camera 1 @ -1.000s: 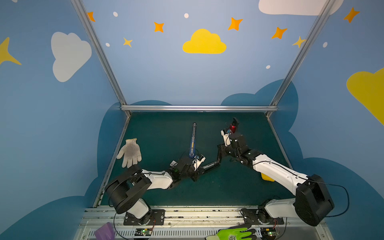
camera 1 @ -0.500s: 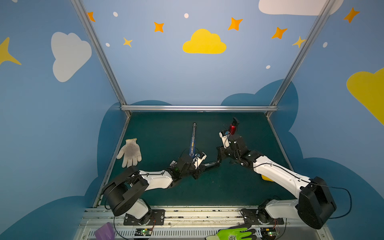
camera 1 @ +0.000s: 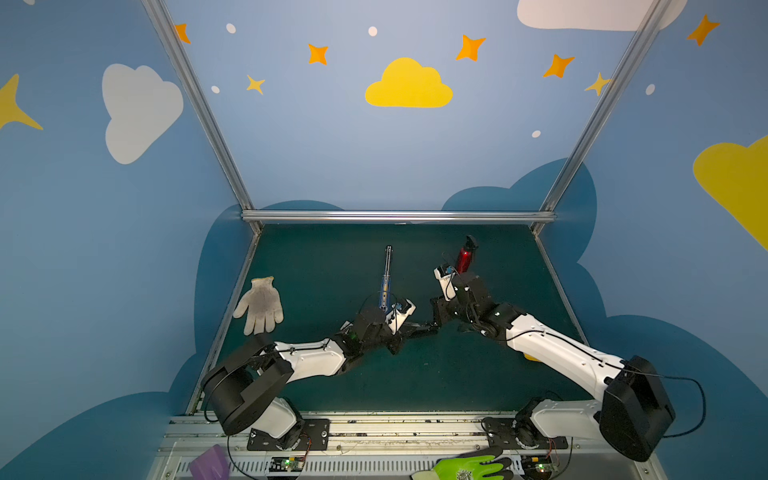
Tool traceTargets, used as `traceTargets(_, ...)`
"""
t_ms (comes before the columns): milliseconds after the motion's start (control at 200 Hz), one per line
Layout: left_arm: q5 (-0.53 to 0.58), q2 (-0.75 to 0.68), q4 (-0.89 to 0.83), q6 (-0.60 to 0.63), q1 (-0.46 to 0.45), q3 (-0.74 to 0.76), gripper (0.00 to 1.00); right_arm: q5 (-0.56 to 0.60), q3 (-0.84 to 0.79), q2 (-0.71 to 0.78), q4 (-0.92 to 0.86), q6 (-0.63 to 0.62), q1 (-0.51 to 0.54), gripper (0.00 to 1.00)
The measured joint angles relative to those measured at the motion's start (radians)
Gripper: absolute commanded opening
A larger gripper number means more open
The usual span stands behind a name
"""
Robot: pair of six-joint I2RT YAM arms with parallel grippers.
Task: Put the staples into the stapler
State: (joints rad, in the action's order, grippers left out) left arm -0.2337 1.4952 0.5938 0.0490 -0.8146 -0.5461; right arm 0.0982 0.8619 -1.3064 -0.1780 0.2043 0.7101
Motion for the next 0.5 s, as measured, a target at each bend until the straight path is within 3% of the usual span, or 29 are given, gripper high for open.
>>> traceTargets(501, 0.0, -0.001, 0.002, 0.003, -0.005, 0.0, 0.04, -0.007, 0.0, 0.004, -0.004, 0.025, 0.047, 0.36)
